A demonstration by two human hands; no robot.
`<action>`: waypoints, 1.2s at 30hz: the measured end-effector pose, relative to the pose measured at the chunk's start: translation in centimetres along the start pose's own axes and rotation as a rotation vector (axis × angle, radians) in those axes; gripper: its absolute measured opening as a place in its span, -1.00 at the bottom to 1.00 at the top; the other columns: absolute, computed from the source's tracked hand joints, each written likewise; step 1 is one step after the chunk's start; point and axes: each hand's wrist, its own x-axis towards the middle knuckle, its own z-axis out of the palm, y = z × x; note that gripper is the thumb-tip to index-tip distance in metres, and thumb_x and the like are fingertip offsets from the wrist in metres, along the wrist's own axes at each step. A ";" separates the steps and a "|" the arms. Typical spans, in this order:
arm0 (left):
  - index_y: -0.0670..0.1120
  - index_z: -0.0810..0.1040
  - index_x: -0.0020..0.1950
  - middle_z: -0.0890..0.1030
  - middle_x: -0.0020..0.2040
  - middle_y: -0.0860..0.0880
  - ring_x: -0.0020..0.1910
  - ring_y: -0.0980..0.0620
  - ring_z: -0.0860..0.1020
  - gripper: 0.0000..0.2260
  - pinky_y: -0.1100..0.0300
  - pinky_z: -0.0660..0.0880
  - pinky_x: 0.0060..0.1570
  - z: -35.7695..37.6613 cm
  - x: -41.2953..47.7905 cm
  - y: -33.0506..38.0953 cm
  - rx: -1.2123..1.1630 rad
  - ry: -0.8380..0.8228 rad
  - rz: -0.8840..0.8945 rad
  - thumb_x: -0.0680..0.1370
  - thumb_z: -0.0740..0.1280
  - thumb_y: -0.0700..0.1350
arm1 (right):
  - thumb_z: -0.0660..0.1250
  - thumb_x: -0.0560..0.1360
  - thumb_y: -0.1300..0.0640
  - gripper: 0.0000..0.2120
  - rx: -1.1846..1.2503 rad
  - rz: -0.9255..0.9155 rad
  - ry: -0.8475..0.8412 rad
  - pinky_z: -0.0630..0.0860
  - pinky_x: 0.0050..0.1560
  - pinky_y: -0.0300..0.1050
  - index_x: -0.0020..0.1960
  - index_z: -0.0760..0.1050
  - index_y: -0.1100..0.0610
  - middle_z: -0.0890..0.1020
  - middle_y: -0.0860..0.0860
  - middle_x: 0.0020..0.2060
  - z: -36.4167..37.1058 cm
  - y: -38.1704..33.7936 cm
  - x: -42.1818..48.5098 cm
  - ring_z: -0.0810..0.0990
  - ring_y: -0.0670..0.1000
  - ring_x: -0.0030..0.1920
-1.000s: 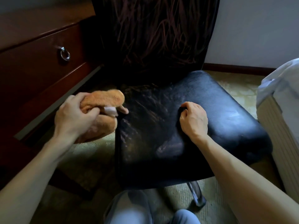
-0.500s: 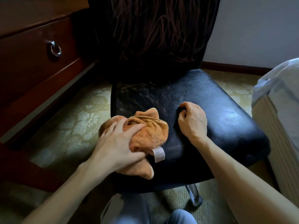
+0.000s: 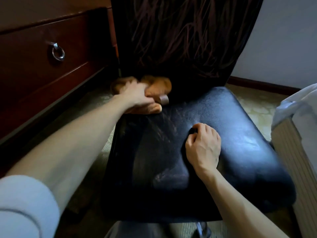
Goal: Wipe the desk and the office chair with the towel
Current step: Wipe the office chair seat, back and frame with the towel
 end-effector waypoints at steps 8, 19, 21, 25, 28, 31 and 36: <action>0.23 0.37 0.47 0.33 0.52 -0.15 0.44 -0.20 0.38 -0.28 -0.11 0.38 0.39 1.1 -11.6 4.3 0.161 -0.187 0.471 0.30 0.24 0.37 | 0.27 0.56 0.19 -0.87 -0.065 -0.003 -0.057 0.36 0.31 0.00 0.09 0.53 0.13 0.60 0.07 0.05 -0.1 0.4 0.0 0.51 0.15 0.16; 0.18 0.57 0.36 0.58 0.17 -0.05 0.20 -0.11 0.58 -0.32 -0.05 0.52 0.22 -4.9 -11.7 1.1 -0.142 0.014 0.447 0.25 0.23 0.27 | 0.26 0.57 0.21 -0.83 -0.005 0.043 -0.030 0.33 0.38 -0.03 0.11 0.57 0.12 0.63 0.05 0.05 -0.2 -0.2 -0.1 0.52 0.13 0.17; 0.22 0.49 0.42 0.57 0.24 -0.13 0.27 -0.21 0.54 -0.33 -0.13 0.50 0.27 -4.1 -7.4 1.1 -0.114 0.116 0.261 0.29 0.27 0.29 | 0.26 0.57 0.20 -0.83 -0.013 0.046 -0.020 0.33 0.37 -0.03 0.11 0.57 0.11 0.63 0.05 0.05 0.0 -0.2 -0.1 0.53 0.13 0.17; 0.12 0.39 0.48 0.48 0.36 -0.25 0.38 -0.33 0.42 -0.38 -0.24 0.34 0.40 1.0 -3.7 1.8 0.074 -0.066 0.018 0.48 0.33 0.34 | 0.30 0.53 0.22 -0.84 0.023 0.043 0.032 0.36 0.34 -0.01 0.07 0.59 0.12 0.64 0.07 0.02 0.2 -0.3 -0.3 0.55 0.15 0.15; 0.05 0.43 0.42 0.51 0.32 -0.25 0.33 -0.31 0.47 -0.36 -0.21 0.38 0.37 2.2 -5.4 1.6 0.049 -0.048 0.047 0.45 0.26 0.39 | 0.28 0.56 0.19 -0.84 0.017 0.029 0.029 0.36 0.36 0.00 0.09 0.59 0.11 0.64 0.07 0.06 0.3 0.0 -0.2 0.55 0.14 0.18; 0.01 0.45 0.46 0.53 0.37 -0.17 0.32 -0.22 0.50 -0.26 -0.09 0.44 0.33 1.2 -10.2 0.3 -0.048 -0.041 0.158 0.38 0.18 0.39 | 0.26 0.58 0.19 -0.83 0.041 0.019 0.013 0.36 0.40 0.03 0.10 0.59 0.12 0.65 0.07 0.08 0.3 0.3 -0.3 0.55 0.14 0.19; -0.05 0.55 0.42 0.56 0.39 -0.04 0.28 -0.13 0.58 -0.24 0.05 0.48 0.25 1.9 -21.1 -1.7 -0.143 0.020 0.350 0.31 0.27 0.32 | 0.25 0.56 0.25 -0.84 0.125 0.042 0.019 0.30 0.48 0.07 0.06 0.58 0.15 0.67 0.07 0.08 0.0 0.5 -0.7 0.56 0.14 0.25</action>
